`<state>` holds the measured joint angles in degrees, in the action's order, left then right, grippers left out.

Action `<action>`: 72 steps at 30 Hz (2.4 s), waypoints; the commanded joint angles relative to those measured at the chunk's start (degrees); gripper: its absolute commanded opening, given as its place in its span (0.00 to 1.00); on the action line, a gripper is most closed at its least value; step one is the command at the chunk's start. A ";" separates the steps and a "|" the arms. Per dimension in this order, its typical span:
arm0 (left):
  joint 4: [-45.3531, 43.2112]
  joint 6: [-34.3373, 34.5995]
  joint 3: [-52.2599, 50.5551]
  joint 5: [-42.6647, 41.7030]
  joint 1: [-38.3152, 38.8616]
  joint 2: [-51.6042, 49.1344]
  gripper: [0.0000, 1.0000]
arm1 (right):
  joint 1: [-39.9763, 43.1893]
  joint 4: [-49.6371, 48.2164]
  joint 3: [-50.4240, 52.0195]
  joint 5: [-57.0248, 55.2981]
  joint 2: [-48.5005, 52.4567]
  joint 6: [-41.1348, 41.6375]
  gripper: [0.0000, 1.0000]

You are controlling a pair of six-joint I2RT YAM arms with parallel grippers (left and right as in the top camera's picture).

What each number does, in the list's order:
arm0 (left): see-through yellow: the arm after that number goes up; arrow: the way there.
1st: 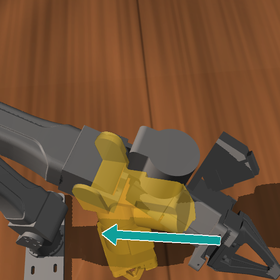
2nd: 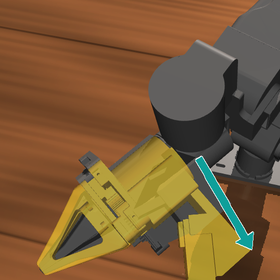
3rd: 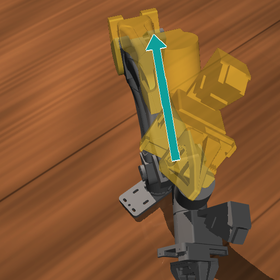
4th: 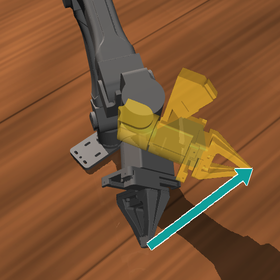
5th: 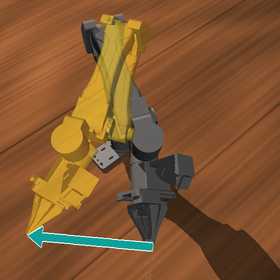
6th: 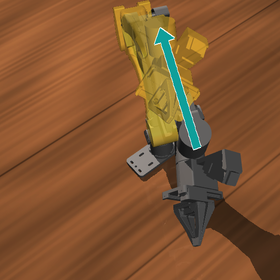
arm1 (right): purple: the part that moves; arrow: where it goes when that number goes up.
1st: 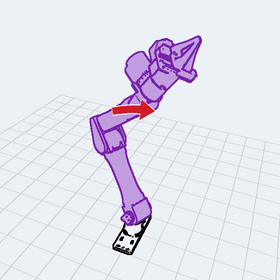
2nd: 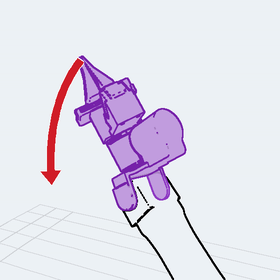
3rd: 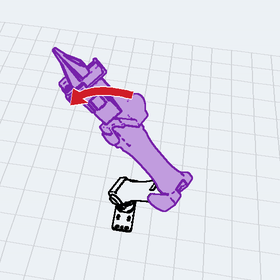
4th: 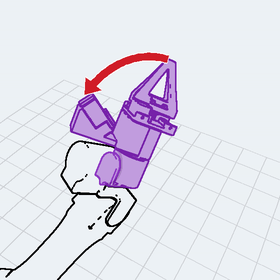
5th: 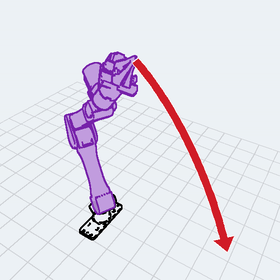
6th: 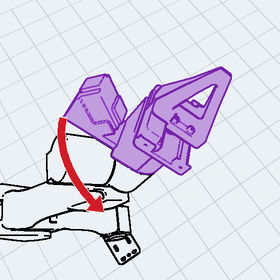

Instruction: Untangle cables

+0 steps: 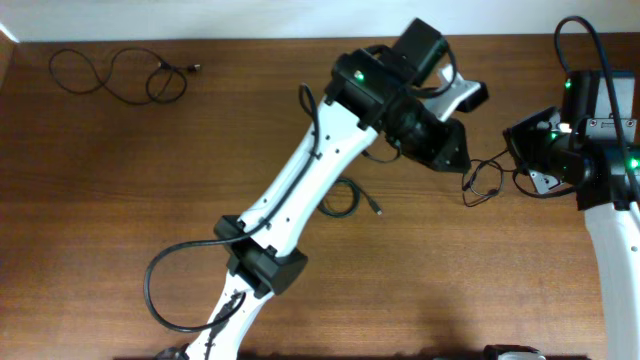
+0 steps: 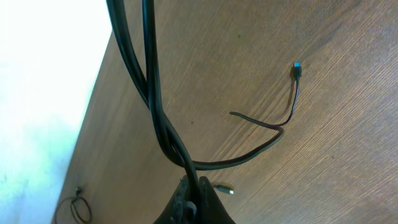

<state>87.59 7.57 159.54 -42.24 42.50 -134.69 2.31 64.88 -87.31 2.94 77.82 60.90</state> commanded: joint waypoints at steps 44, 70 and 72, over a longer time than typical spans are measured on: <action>-4.68 6.54 0.68 20.20 6.21 0.55 0.00 | 0.35 0.87 -0.13 2.38 1.29 3.02 0.04; -4.44 6.54 0.68 20.17 6.25 0.55 0.20 | 0.33 0.72 -0.13 3.30 1.29 3.06 0.04; -4.42 6.54 0.68 20.11 6.25 0.55 0.20 | 0.33 0.48 -0.13 4.44 1.29 3.06 0.04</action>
<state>83.15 14.22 159.54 -22.39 48.60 -134.69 2.31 65.60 -87.31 5.69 78.83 64.10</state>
